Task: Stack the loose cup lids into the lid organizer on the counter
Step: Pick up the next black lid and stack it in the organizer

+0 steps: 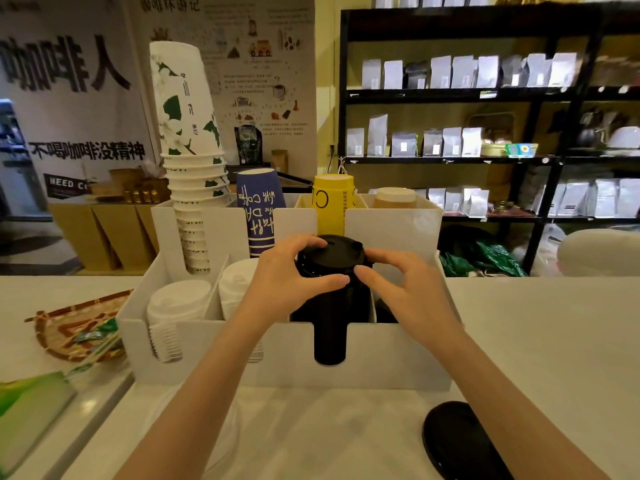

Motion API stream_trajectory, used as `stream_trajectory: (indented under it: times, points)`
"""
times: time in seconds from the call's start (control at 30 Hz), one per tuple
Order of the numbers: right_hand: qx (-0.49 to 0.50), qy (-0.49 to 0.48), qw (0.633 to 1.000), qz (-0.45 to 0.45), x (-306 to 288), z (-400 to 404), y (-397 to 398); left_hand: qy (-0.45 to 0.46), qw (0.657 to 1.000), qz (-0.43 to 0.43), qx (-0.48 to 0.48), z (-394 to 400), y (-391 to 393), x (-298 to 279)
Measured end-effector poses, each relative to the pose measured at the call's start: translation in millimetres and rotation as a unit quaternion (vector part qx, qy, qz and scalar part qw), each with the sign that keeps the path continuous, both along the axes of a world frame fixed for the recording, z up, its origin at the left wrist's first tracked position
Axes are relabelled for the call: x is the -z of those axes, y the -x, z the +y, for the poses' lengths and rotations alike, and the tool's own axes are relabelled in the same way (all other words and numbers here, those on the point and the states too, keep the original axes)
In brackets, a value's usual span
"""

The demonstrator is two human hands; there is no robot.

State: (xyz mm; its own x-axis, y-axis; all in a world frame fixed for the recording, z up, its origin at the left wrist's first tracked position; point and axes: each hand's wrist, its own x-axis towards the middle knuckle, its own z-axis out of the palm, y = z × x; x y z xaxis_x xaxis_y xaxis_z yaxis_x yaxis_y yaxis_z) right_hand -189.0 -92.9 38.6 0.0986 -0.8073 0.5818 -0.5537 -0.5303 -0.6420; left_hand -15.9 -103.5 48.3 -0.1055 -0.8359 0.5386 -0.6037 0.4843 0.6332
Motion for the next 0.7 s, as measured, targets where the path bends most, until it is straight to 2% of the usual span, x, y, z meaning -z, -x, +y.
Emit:
stream_trajectory:
  times: [0.2,0.43,0.6,0.7]
  points:
    - [0.019,0.041,0.998,0.037,3,0,-5,-0.079,0.996,0.033,0.039,-1,-11,-2]
    - [0.040,0.081,0.992,0.084,17,-1,-7,-0.054,0.998,-0.015,0.010,3,-5,0]
    - [0.004,0.039,0.988,0.147,15,7,-4,-0.057,0.996,-0.074,-0.006,10,0,-2]
    - [-0.045,-0.024,0.986,0.158,11,14,1,-0.062,0.991,-0.115,-0.022,13,5,0]
